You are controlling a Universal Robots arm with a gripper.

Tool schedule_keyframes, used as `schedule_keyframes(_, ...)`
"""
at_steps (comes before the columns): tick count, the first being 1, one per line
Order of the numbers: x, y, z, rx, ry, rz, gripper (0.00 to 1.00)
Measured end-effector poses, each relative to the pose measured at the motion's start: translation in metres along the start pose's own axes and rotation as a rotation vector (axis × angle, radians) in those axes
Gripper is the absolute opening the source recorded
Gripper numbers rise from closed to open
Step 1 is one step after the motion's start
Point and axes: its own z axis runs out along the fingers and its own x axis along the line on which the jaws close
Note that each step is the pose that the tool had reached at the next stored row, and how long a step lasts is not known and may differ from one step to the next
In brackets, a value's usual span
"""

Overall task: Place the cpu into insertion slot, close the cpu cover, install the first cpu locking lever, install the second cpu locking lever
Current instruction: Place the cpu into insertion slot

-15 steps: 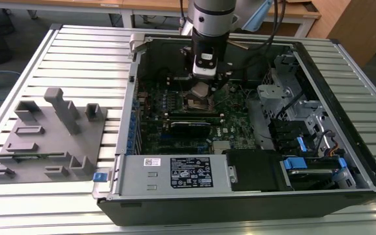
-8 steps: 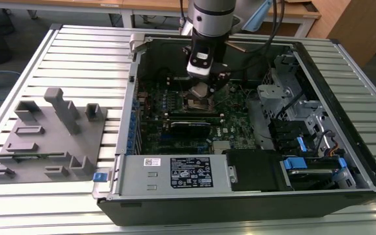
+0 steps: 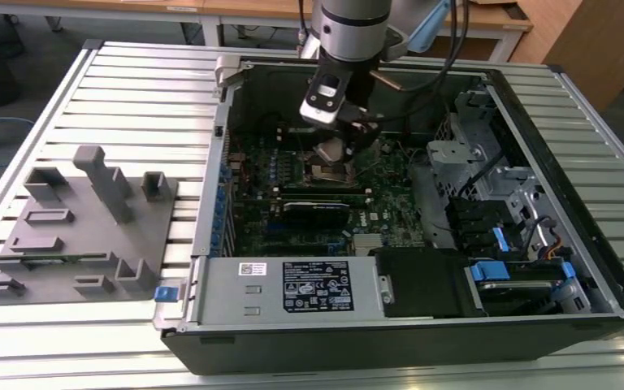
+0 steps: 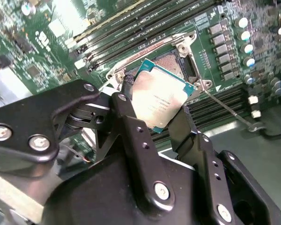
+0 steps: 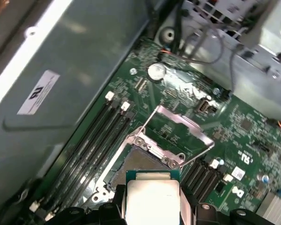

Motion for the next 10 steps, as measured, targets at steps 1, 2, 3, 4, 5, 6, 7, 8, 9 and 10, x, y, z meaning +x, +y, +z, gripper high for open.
schedule_keyframes(1, 0.0, 0.0, 0.0001, 0.0004, -0.0009, 0.019, 0.54)
schedule_keyframes(2, 0.0, 0.0, 0.0002, 0.0008, -0.0018, 0.037, 0.54)
schedule_keyframes(3, 0.0, 0.0, 0.0003, 0.0012, -0.0026, 0.055, 0.54)
schedule_keyframes(4, 0.0, 0.0, 0.0005, 0.0015, -0.0034, 0.073, 0.54)
schedule_keyframes(5, 0.0, 0.0, 0.0006, 0.0019, -0.0043, 0.091, 0.54)
schedule_keyframes(6, 0.0, -0.0001, 0.0007, 0.0023, -0.0052, 0.109, 0.54)
schedule_keyframes(7, 0.0, 0.0, 0.0008, 0.0026, -0.006, 0.127, 0.54)
schedule_keyframes(8, 0.0, -0.0001, 0.001, 0.0031, -0.0069, 0.147, 0.54)
schedule_keyframes(9, 0.0, -0.0001, 0.0011, 0.0034, -0.0078, 0.164, 0.54)
schedule_keyframes(10, 0.0, -0.0001, 0.0012, 0.0038, -0.0087, 0.182, 0.54)
